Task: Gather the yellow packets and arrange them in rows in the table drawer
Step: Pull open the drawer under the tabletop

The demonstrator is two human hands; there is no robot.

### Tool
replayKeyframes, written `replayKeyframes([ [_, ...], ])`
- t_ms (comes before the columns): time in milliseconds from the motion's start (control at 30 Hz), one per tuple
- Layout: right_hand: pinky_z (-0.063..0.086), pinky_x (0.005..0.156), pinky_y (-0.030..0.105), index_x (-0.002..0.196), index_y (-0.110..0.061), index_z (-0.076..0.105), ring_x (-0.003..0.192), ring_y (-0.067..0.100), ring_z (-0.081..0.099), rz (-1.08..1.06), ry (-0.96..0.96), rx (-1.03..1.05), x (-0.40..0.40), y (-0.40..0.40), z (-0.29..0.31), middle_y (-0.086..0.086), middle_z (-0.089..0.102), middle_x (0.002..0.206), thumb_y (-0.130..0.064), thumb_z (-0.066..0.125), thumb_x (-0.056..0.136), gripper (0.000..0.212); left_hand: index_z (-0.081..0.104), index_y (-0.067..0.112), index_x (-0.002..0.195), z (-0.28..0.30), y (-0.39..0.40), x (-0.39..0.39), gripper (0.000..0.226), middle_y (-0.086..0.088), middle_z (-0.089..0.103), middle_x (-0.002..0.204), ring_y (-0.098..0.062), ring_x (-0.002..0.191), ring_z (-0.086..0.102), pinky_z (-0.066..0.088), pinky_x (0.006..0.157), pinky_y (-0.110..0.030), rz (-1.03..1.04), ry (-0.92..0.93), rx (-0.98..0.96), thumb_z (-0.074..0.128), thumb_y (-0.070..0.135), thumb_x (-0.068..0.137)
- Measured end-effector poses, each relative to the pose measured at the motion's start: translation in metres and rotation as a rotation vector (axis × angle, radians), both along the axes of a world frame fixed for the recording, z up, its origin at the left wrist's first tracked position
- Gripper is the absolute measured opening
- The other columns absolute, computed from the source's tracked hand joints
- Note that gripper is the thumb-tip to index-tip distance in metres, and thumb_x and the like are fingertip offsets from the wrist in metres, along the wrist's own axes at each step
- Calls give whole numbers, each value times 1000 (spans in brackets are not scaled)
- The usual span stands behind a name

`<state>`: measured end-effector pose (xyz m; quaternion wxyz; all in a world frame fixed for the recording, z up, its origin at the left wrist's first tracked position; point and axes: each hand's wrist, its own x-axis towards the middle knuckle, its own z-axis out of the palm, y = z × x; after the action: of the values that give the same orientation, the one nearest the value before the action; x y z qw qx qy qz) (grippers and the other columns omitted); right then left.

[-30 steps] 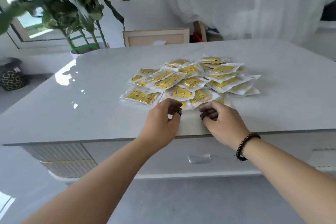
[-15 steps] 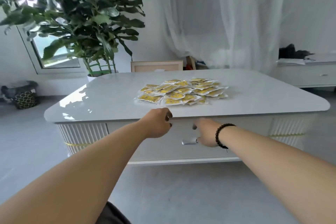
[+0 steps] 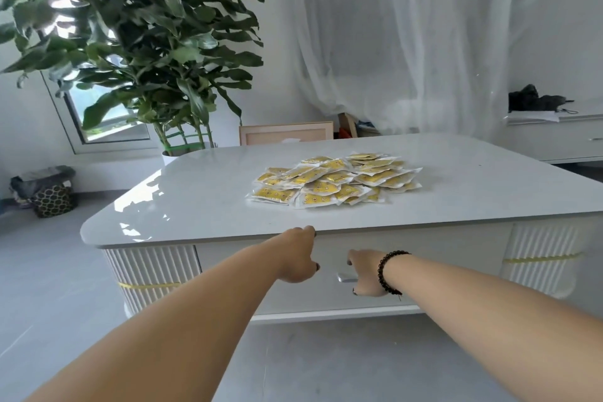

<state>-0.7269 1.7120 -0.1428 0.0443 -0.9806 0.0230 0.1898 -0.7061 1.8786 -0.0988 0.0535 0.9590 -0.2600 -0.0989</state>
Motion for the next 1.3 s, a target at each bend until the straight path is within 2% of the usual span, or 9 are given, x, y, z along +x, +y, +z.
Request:
replayKeyframes([
  [233, 48, 97, 38, 135, -11, 39, 117, 26, 53, 0, 76, 19, 20, 9, -46, 6, 42, 138, -31, 63, 82, 61, 21, 16, 150, -9, 10, 16, 68, -3, 31, 152, -25, 136, 37, 37, 109, -38, -19, 36, -2, 54, 37, 94],
  [400, 47, 58, 27, 125, -7, 45, 70, 26, 64, -88, 167, 102, 24, 9, -37, 16, 62, 118, -21, 61, 83, 47, 15, 18, 152, -13, 27, 16, 75, -2, 24, 156, -23, 140, 33, 33, 112, -38, -14, 57, -32, 57, 37, 93],
  [533, 40, 48, 25, 109, -7, 45, 74, 33, 71, -99, 229, 155, 19, 12, -28, 13, 61, 107, -16, 57, 85, 29, 15, 17, 151, -9, 44, 14, 74, -4, 30, 152, -25, 136, 36, 36, 108, -36, 14, 31, -26, 56, 38, 93],
  [633, 48, 51, 25, 120, -5, 47, 66, 27, 68, 25, 177, -58, 1, 23, -14, 10, 67, 106, -23, 51, 89, 36, 22, 16, 150, -7, 52, 13, 71, -3, 34, 150, -23, 134, 40, 37, 106, -34, 30, 49, -18, 57, 39, 92],
  [800, 47, 80, 34, 122, -15, 40, 101, 23, 52, 217, -501, -92, -28, 44, 10, 5, 51, 117, -22, 55, 90, 35, 37, 16, 144, -2, 56, 1, 60, -1, 42, 146, -21, 130, 44, 39, 106, -33, 18, 66, 72, 56, 40, 93],
  [933, 41, 91, 36, 124, -15, 42, 114, 24, 46, 168, -316, -247, -39, 39, 3, 4, 46, 121, -27, 67, 80, 51, 43, 14, 140, 7, 53, -13, 53, -4, 52, 136, -18, 106, 59, 46, 94, -31, 15, 70, 122, 56, 37, 94],
  [1133, 43, 73, 33, 116, -14, 55, 103, 29, 58, 124, -344, -168, -50, 39, 15, 7, 56, 117, -7, 48, 93, 26, 53, 11, 133, 17, 47, -37, 40, -7, 57, 130, -22, 98, 61, 50, 88, -32, -60, -5, 261, 58, 26, 95],
  [1233, 54, 83, 36, 110, -18, 64, 101, 28, 62, 75, -279, -70, -57, 42, 24, 7, 61, 118, -16, 59, 90, 21, 60, 14, 126, 17, 45, -46, 33, -4, 61, 125, -21, 104, 60, 52, 84, -32, -106, -37, 343, 53, 9, 94],
  [1300, 54, 88, 37, 106, -20, 69, 102, 25, 63, 73, -230, -37, -62, 42, 29, 6, 61, 119, -20, 64, 87, 20, 65, 17, 121, 16, 47, -51, 32, 0, 62, 122, -14, 87, 61, 51, 78, -30, -124, -54, 360, 54, 6, 93],
])
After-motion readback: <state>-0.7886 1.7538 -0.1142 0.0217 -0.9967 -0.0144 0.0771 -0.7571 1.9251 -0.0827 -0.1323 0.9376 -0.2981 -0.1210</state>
